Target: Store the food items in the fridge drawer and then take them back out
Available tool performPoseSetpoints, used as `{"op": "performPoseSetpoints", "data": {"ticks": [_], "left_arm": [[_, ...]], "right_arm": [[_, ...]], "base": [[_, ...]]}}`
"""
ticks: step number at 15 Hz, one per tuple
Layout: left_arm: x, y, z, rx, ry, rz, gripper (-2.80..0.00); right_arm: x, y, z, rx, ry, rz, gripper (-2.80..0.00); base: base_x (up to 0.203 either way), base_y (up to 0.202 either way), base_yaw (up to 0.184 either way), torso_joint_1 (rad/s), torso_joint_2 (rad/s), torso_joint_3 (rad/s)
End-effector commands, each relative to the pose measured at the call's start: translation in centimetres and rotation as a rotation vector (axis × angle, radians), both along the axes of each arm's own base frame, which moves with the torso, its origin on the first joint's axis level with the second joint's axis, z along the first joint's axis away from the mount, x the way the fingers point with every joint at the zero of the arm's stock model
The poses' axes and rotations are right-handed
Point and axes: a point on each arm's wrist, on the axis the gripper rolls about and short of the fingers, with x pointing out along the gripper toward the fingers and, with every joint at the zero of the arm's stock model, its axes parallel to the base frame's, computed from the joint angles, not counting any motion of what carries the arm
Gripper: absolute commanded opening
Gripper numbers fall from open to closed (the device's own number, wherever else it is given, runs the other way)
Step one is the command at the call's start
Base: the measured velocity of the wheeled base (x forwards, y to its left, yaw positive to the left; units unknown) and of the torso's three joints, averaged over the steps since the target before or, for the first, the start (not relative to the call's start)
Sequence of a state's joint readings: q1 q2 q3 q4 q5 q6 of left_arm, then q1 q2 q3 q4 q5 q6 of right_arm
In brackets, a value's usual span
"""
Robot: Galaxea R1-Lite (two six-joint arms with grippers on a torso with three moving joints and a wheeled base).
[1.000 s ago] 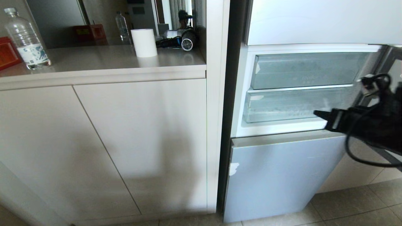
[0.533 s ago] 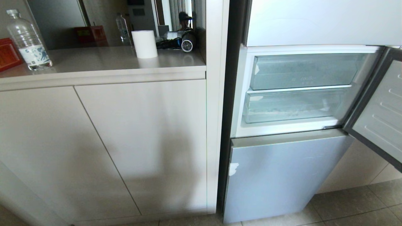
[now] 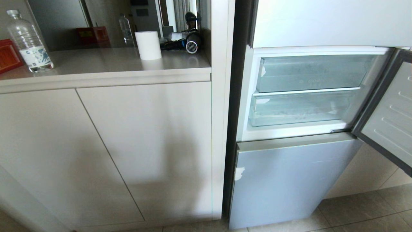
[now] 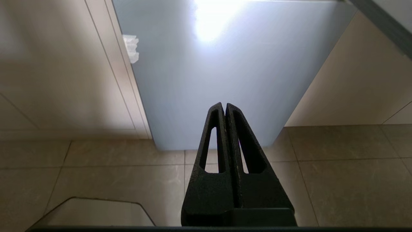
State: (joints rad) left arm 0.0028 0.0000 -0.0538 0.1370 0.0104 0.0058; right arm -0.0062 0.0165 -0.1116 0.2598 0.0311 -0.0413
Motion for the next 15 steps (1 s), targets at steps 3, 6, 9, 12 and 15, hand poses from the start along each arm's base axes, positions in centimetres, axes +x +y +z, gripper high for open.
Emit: {"op": "performPoseSetpoints", "data": {"ticks": [3,6,9,12,15], "left_arm": [[0.01,0.0,-0.01,0.0,0.003,0.001,-2.8],[0.01,0.0,-0.01,0.0,0.003,0.001,-2.8],[0.01,0.0,-0.01,0.0,0.003,0.001,-2.8],[0.01,0.0,-0.01,0.0,0.003,0.001,-2.8],[0.01,0.0,-0.01,0.0,0.003,0.001,-2.8]], "right_arm": [[-0.13,-0.01,-0.27,-0.014,-0.004,-0.001,-2.8],[-0.12,-0.01,-0.27,-0.005,-0.003,-0.003,-2.8],[-0.11,-0.01,-0.27,-0.004,-0.002,-0.003,-2.8],[-0.11,-0.01,-0.27,0.002,-0.002,-0.005,-2.8],[-0.11,-0.01,-0.27,0.003,-0.002,-0.007,-2.8]], "base": [[0.0,0.0,0.0,0.0,0.0,0.0],[0.003,0.0,-0.036,0.001,0.0,0.0],[0.001,0.006,-0.175,0.006,0.0,0.001],[0.0,0.008,-0.173,0.001,0.01,0.002],[-0.002,0.007,-0.174,0.001,0.0,0.002]]}}
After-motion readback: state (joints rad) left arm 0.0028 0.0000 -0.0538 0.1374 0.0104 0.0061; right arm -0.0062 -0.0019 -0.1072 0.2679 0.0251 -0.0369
